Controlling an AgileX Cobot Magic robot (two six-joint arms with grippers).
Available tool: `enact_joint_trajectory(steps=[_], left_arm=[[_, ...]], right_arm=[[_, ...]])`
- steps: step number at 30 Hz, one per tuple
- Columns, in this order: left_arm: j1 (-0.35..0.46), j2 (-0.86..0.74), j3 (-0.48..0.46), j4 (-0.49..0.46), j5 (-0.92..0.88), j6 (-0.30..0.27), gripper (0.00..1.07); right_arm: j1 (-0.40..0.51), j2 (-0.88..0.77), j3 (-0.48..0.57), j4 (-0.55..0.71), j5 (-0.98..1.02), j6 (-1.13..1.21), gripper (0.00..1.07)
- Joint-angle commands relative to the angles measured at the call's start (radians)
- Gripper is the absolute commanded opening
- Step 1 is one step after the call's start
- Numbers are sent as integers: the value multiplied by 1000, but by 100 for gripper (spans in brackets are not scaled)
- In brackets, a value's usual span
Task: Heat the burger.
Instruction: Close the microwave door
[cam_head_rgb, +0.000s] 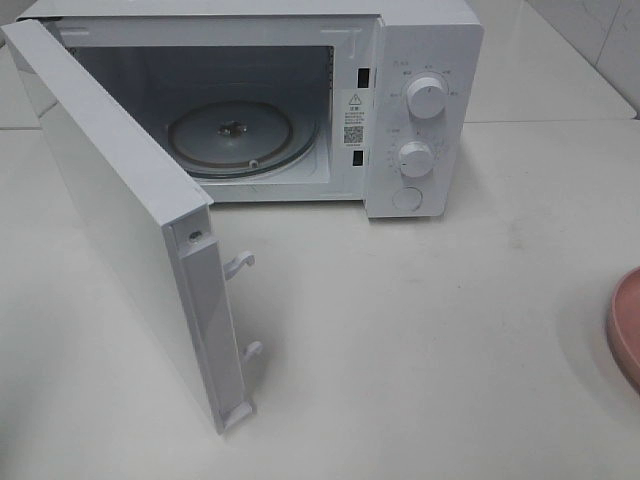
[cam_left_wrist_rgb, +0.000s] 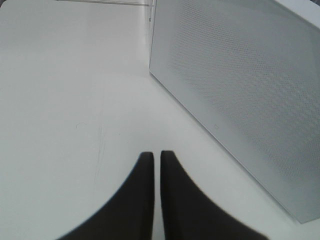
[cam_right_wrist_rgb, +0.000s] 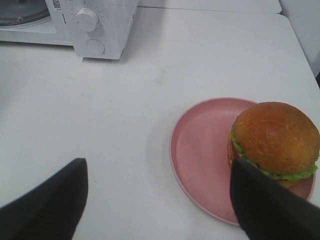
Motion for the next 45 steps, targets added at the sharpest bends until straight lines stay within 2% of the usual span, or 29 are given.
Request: enact_joint_trajectory(steps=[1, 4, 6, 7, 9, 12, 13, 14, 17, 26, 32, 33, 35, 36, 37, 39, 40, 41, 42, 43, 44, 45], left_arm=[[1, 50, 27, -15, -142, 13, 0], [1, 53, 43, -21, -183, 21, 0], [1, 64, 101, -53, -302, 67, 0], [1, 64, 101, -53, -302, 67, 0], [1, 65, 199, -124, -496, 158, 0], [1, 65, 225, -141, -536, 177, 0], [1, 65, 269, -173, -631, 206, 0], [1, 65, 312, -197, -717, 210, 0], [1, 65, 351, -198, -805, 210, 0], [1, 118, 365, -165, -896, 210, 0], [1, 288, 365, -137, -994, 188, 0], [1, 341, 365, -120, -1028, 152, 0], [-3, 359, 365, -106, -1045, 130, 0], [-30, 401, 365, -49, -1094, 82, 0], [-30, 401, 365, -49, -1094, 82, 0], [-88, 460, 365, 84, -1162, 31, 0], [-88, 460, 365, 84, -1162, 31, 0], [-127, 499, 365, 165, -1197, -12, 0], [-127, 499, 365, 165, -1197, -12, 0], [-139, 523, 365, 186, -1212, -31, 0], [-162, 574, 365, 229, -1260, -77, 0], [-162, 574, 365, 229, -1260, -77, 0]], right_arm=[[-8, -26, 2, 3, -4, -8, 75], [-8, -26, 2, 3, -4, -8, 75], [-8, -26, 2, 3, -4, -8, 75], [-8, -26, 2, 3, -4, -8, 75], [-8, -26, 2, 3, -4, -8, 75], [-8, -26, 2, 3, -4, -8, 75], [-8, -26, 2, 3, -4, -8, 75], [-8, -26, 2, 3, -4, -8, 75], [-8, -26, 2, 3, -4, -8, 75], [-8, -26, 2, 3, -4, -8, 75], [-8, -26, 2, 3, -4, -8, 75], [-8, -26, 2, 3, -4, -8, 75], [-8, -26, 2, 3, -4, -8, 75], [-8, -26, 2, 3, -4, -8, 75], [-8, -26, 2, 3, -4, -8, 75], [-8, -26, 2, 3, -4, -8, 75], [-8, -26, 2, 3, -4, -8, 75], [-8, -26, 2, 3, -4, -8, 75], [-8, -26, 2, 3, -4, -8, 75], [-8, -26, 2, 3, -4, -8, 75], [-8, -26, 2, 3, -4, -8, 75], [-8, -26, 2, 3, -4, -8, 75]])
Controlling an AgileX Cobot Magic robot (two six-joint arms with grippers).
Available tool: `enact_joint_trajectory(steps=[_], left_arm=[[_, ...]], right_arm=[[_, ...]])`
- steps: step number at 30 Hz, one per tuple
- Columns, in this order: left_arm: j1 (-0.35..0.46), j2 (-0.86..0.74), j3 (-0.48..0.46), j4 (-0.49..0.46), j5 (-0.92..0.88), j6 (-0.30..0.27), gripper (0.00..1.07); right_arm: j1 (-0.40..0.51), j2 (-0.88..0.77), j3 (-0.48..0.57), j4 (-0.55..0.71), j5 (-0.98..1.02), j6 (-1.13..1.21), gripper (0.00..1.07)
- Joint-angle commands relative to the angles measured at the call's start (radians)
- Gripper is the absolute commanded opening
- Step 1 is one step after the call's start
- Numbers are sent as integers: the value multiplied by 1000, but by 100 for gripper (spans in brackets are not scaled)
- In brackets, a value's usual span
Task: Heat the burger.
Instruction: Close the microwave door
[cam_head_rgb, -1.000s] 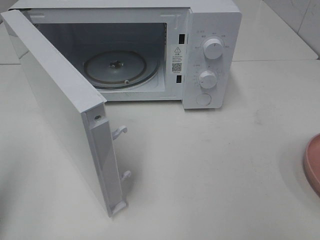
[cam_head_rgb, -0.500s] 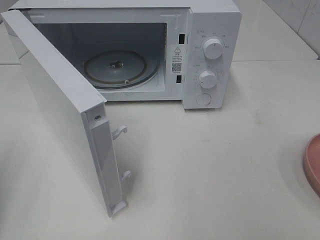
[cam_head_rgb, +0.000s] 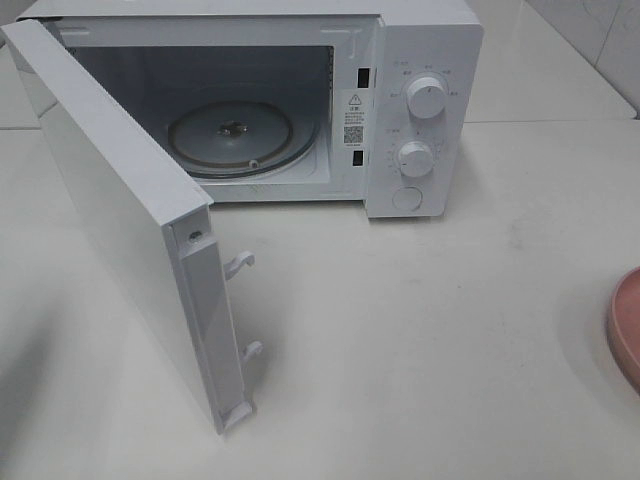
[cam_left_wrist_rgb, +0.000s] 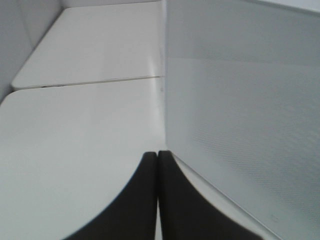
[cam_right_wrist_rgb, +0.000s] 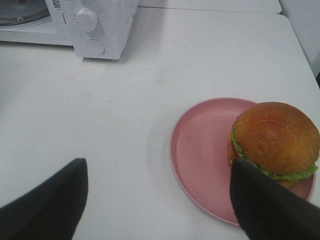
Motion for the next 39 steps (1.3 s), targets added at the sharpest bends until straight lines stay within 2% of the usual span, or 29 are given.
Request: enact_joint_trajectory(steps=[1, 2, 3, 4, 8, 9, 14, 21, 28, 29, 31, 33, 34, 36, 39], left_arm=[[-37, 73, 4, 84, -101, -84, 0], [-43, 125, 4, 118, -162, -120, 0], [-43, 125, 4, 118, -162, -120, 0], [-43, 184, 4, 155, -234, -157, 0], [-43, 263, 4, 217, -331, -198, 0], [-43, 315, 4, 273, -396, -221, 0], [-43, 418, 1, 331, -538, -238, 0], [-43, 504, -44, 369, -560, -245, 0], [-131, 555, -71, 330, -560, -239, 0], [-172, 580, -85, 272, -561, -220, 0], [-188, 592, -90, 246, -561, -211, 0], [-242, 622, -108, 164, -561, -186, 0], [-242, 622, -108, 164, -561, -186, 0], [-320, 657, -138, 69, -560, -141, 0], [-339, 667, -148, 51, -560, -131, 0]], right_arm=[[-8, -26, 2, 2, -4, -8, 75], [-8, -26, 2, 2, -4, -8, 75], [-8, -26, 2, 2, -4, -8, 75], [-8, -26, 2, 2, -4, -8, 75], [-8, -26, 2, 2, -4, -8, 75], [-8, -26, 2, 2, -4, -8, 75], [-8, -26, 2, 2, -4, -8, 75], [-8, -26, 2, 2, -4, -9, 75], [-8, -26, 2, 2, -4, -9, 75], [-8, -26, 2, 2, -4, -8, 75], [-8, -26, 2, 2, -4, -8, 75], [-8, -26, 2, 2, -4, -8, 75], [-8, -26, 2, 2, -4, -8, 75], [-8, -26, 2, 2, -4, -8, 75], [-8, -26, 2, 2, -4, -8, 75]])
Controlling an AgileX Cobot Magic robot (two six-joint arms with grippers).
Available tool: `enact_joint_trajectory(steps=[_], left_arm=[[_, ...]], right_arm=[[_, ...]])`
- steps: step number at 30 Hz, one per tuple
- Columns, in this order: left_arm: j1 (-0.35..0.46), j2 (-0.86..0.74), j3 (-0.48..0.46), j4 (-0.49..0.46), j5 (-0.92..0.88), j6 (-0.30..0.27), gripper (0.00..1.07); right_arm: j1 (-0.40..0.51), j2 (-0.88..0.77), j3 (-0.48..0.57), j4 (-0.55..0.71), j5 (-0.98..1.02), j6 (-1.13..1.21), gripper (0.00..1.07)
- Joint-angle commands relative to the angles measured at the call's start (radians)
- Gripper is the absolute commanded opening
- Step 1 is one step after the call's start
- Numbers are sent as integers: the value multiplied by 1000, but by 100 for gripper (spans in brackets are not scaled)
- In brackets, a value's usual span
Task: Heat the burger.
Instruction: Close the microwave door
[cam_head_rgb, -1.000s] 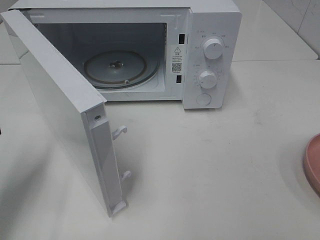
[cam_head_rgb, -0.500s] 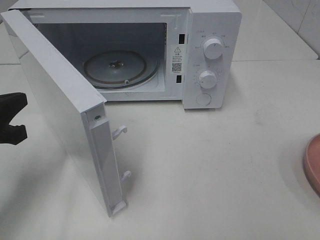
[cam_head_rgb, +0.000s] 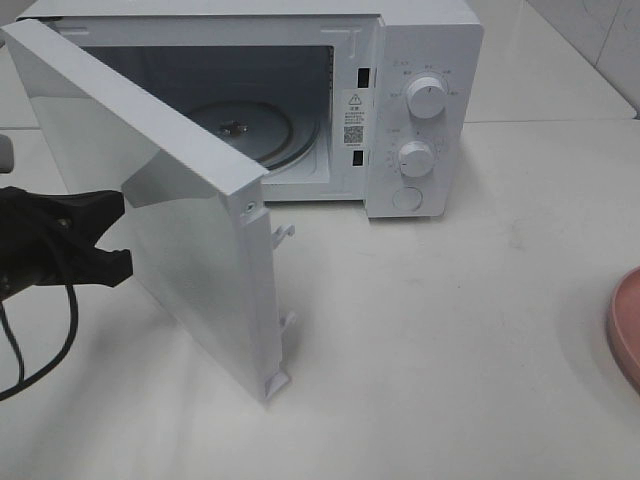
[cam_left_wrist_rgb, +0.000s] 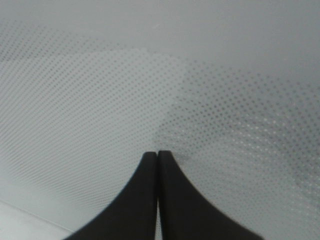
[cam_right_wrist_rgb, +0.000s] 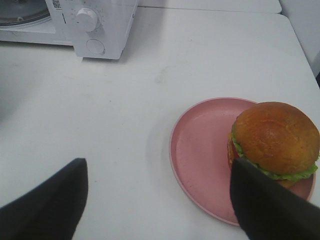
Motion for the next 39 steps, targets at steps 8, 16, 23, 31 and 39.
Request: enact_joint_trajectory(steps=[8, 16, 23, 31, 39], left_arm=[[-147, 111, -147, -217, -8, 27, 0], [-212, 169, -274, -400, 64, 154, 0], [-262, 223, -402, -572, 102, 288, 0], [-277, 280, -524, -692, 152, 399, 0], [-277, 354, -664, -756, 174, 499, 0]], right_arm=[[-8, -26, 2, 2, -4, -8, 75], [-8, -26, 2, 2, -4, -8, 75], [-8, -26, 2, 2, -4, -8, 75], [-8, -26, 2, 2, -4, -8, 75], [-8, -26, 2, 2, -4, -8, 75]])
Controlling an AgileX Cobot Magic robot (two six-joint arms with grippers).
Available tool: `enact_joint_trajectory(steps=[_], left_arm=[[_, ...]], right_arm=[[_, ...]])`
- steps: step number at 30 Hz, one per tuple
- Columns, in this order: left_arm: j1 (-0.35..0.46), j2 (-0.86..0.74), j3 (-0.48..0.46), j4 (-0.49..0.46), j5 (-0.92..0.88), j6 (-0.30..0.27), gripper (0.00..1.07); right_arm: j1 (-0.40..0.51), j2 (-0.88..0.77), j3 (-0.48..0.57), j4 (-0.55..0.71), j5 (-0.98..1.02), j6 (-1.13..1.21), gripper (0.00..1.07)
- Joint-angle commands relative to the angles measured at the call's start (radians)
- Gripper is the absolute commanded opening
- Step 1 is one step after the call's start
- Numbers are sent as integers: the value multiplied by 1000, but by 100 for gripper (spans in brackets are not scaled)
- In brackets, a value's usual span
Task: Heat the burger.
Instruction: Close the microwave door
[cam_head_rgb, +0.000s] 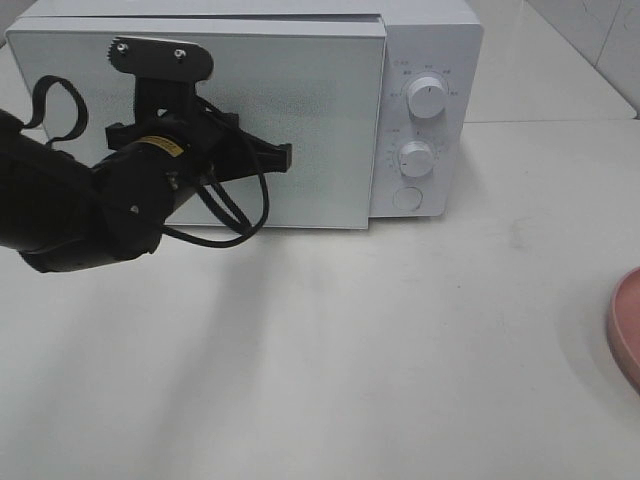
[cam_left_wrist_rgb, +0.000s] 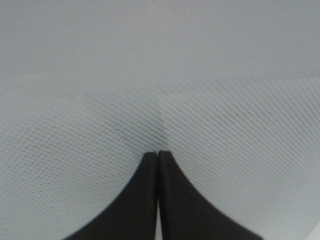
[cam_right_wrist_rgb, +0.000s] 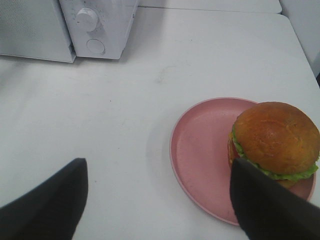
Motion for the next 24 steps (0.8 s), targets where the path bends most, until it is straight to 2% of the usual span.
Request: enact_joint_trajectory(steps=[1, 7, 11, 20, 22, 23, 24], left_arm=[[3, 27, -63, -36, -14, 35, 0], [12, 55, -123, -57, 6, 40, 0], [46, 73, -184, -78, 45, 75, 0], [49, 79, -201, -78, 76, 123, 0], [24, 79, -200, -89, 92, 176, 0], [24, 79, -200, -89, 92, 176, 0], [-1, 79, -200, -122, 95, 224, 0]], right_arm=[[-8, -26, 2, 2, -4, -8, 75], [-8, -26, 2, 2, -4, -8, 75], [-8, -26, 2, 2, -4, -8, 75], [-8, -26, 2, 2, -4, -8, 75], [-8, -26, 2, 2, -4, -8, 75], [-8, -26, 2, 2, -4, -8, 75], [-8, -26, 2, 2, -4, -8, 75]])
